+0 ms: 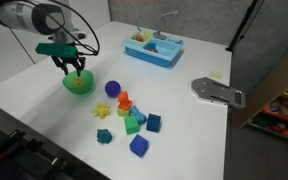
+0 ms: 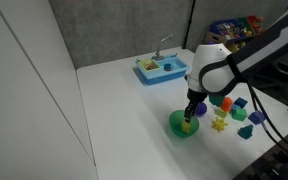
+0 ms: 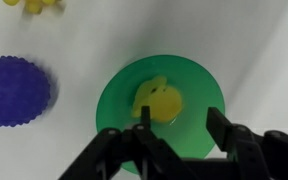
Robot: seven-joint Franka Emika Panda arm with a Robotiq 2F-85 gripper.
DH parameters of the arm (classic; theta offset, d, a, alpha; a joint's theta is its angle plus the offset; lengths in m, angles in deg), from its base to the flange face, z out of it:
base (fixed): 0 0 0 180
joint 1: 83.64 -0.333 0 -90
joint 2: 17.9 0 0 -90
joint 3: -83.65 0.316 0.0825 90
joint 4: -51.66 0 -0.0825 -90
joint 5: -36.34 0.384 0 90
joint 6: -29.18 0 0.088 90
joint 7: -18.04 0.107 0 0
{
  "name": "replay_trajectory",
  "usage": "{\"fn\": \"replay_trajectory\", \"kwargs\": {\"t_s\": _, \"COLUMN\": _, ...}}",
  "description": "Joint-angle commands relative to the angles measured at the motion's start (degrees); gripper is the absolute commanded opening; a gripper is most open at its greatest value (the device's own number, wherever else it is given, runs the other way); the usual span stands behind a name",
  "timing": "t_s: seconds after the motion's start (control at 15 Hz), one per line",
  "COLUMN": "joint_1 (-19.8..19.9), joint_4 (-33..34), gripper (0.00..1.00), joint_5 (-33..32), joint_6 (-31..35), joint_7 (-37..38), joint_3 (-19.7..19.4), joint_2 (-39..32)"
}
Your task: Pick up a yellow rubber duck toy and place it in the green bowl
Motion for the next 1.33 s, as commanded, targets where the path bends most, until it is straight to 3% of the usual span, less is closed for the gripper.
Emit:
{"fn": "replay_trajectory", "kwargs": {"t_s": 0.0, "joint_1": -1.16, "joint_4": 0.79, "gripper": 0.9, "joint_5": -2.05, "joint_6": -1.01, "joint_7": 0.42, "joint_3": 0.27, "joint_2": 3.11}}
{"fn": "replay_trajectory", "kwargs": {"t_s": 0.07, "joint_1": -1.51, "joint_4": 1.0, "gripper": 0.99, "joint_5": -2.5, "joint_6": -1.24, "joint_7": 0.61, "joint_3": 0.26, "joint_2": 3.95}}
{"fn": "replay_trajectory", "kwargs": {"t_s": 0.13, "joint_1": -1.89, "joint_4": 1.18, "gripper": 1.0, "joint_5": -2.92, "joint_6": -1.42, "joint_7": 1.06, "joint_3": 0.15, "joint_2": 5.01}}
{"fn": "replay_trajectory", "kwargs": {"t_s": 0.53, "joint_1": -1.92, "joint_4": 1.53, "gripper": 1.0, "joint_5": -2.65, "joint_6": -3.68, "joint_7": 4.15, "joint_3": -1.18, "joint_2": 13.27}}
{"fn": "replay_trajectory", "kwargs": {"t_s": 0.87, "joint_1": -2.07, "joint_4": 0.16, "gripper": 1.0, "joint_5": -4.79, "joint_6": -7.36, "joint_7": 11.74, "joint_3": -4.58, "joint_2": 21.15}}
{"fn": "replay_trajectory", "kwargs": {"t_s": 1.27, "joint_1": -0.7, "joint_4": 1.32, "gripper": 1.0, "joint_5": -4.24, "joint_6": -22.08, "joint_7": 19.19, "joint_3": -6.06, "joint_2": 30.78}}
